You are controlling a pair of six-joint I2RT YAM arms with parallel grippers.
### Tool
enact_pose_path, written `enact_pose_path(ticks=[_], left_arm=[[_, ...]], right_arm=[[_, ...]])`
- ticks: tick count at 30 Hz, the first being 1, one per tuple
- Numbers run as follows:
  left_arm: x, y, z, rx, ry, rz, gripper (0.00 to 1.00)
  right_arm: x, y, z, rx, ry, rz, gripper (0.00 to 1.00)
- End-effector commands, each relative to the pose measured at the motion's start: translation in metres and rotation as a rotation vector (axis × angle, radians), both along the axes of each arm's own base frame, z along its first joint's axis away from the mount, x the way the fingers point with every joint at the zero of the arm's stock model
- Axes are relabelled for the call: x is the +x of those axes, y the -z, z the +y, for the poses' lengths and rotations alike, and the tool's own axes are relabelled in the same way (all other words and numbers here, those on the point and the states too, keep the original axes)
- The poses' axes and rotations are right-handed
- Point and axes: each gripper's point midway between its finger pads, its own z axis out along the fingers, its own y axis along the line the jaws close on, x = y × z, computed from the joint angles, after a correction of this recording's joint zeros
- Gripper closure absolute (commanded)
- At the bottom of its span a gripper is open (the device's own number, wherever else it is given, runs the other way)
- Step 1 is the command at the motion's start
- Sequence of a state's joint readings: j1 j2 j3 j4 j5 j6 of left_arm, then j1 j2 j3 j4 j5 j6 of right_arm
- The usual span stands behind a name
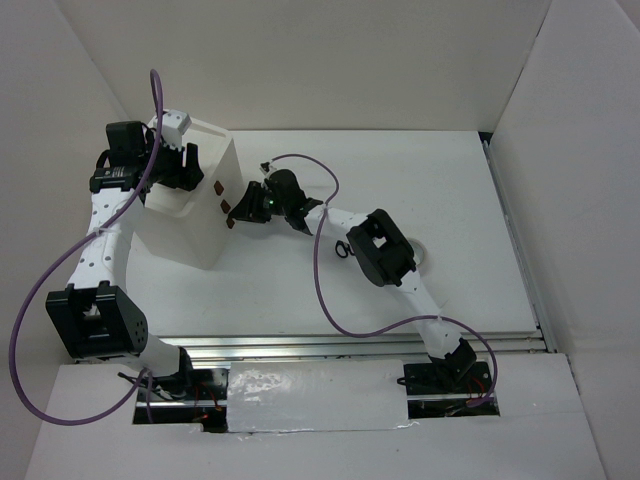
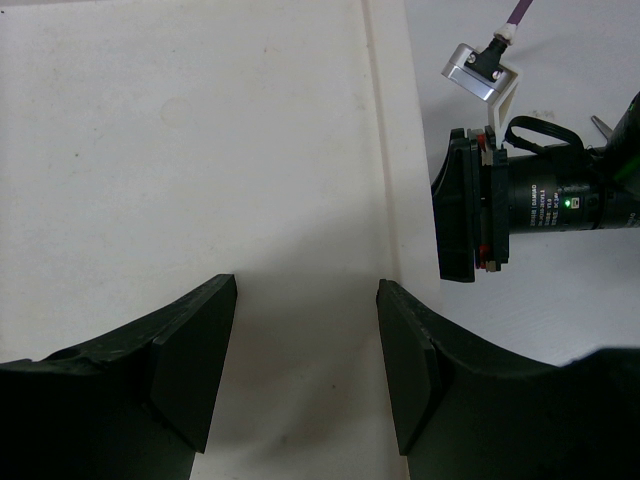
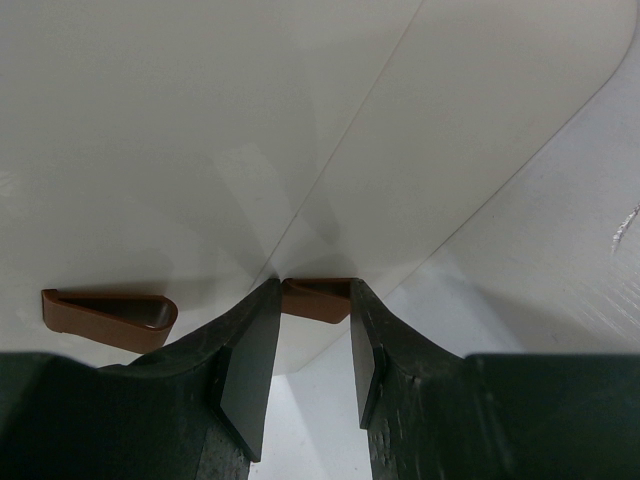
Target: Sort the tools into containers
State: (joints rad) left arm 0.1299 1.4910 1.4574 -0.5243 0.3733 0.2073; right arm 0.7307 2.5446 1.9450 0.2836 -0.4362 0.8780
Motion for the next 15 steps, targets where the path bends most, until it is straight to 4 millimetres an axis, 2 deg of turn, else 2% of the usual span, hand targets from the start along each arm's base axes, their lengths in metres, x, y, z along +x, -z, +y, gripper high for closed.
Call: enact_pose_path(ticks=[1, 5, 6, 8, 10, 11, 15], left_arm=[[-0.054, 0.094, -0.019, -0.044, 0.034, 0.407, 0.29], [-0.053, 0.093, -0.018, -0.04, 0.03, 0.4, 0.29], [-0.053, 0.093, -0.019, -0.046, 0.027, 0.403, 0.29], [-0.051, 0.092, -0.02, -0.053, 0.028, 0.4, 0.29], [-0.05, 0.092, -0.022, -0.064, 0.034, 0.4, 0.29], [-0.048, 0.091, -0.022, -0.07, 0.031, 0.395, 0.29], [-0.044, 0.086, -0.022, -0.086, 0.021, 0.378, 0.3]], right_arm=[[-0.001, -0.049, 0.026, 0.117, -0.004, -0.118, 0.58], [-0.009, -0.059, 0.016, 0.104, -0.032, -0.128, 0.56], [-0.009, -0.066, 0.007, 0.111, -0.04, -0.138, 0.55], [-0.026, -0.072, -0.006, 0.147, -0.131, -0.132, 0.54], [-0.028, -0.09, -0.016, 0.195, -0.167, -0.17, 0.54], [-0.036, -0.093, -0.022, 0.204, -0.192, -0.159, 0.55], [-0.044, -0.115, -0.031, 0.283, -0.24, -0.187, 0.54]])
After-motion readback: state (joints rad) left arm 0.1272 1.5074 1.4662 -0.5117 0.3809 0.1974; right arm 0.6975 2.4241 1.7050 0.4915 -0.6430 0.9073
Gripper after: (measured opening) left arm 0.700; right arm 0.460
